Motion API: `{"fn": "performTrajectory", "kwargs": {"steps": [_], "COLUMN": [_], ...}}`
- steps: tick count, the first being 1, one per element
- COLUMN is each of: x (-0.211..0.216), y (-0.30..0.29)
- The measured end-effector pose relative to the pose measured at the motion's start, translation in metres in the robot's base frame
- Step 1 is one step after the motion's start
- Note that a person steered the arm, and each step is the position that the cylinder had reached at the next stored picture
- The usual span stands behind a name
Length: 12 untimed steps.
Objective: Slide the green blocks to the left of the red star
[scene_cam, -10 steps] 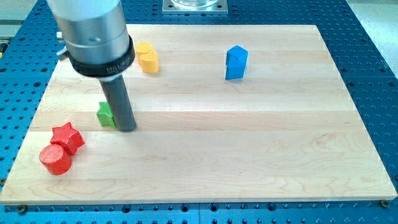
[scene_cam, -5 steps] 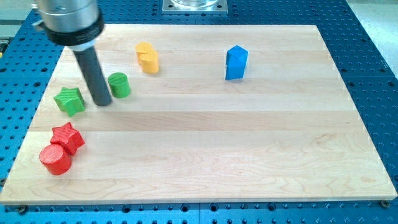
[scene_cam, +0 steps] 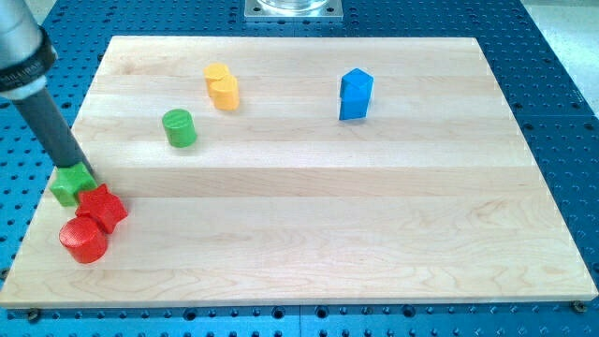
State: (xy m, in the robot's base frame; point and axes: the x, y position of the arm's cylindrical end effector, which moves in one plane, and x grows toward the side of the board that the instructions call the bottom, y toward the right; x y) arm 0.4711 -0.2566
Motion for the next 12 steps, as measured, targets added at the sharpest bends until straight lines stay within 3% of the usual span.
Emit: {"fn": "performTrajectory", "kwargs": {"steps": [1, 2, 3, 4, 6, 7, 8, 10, 11, 12], "x": [-0.012, 0.002, 0.017, -0.001, -0.023, -0.078, -0.077, -0.065, -0.010, -0.051], "y": [0.002, -0.014, 0.008, 0.010, 0.144, 0.145, 0.079, 0.042, 0.041, 0.039]}}
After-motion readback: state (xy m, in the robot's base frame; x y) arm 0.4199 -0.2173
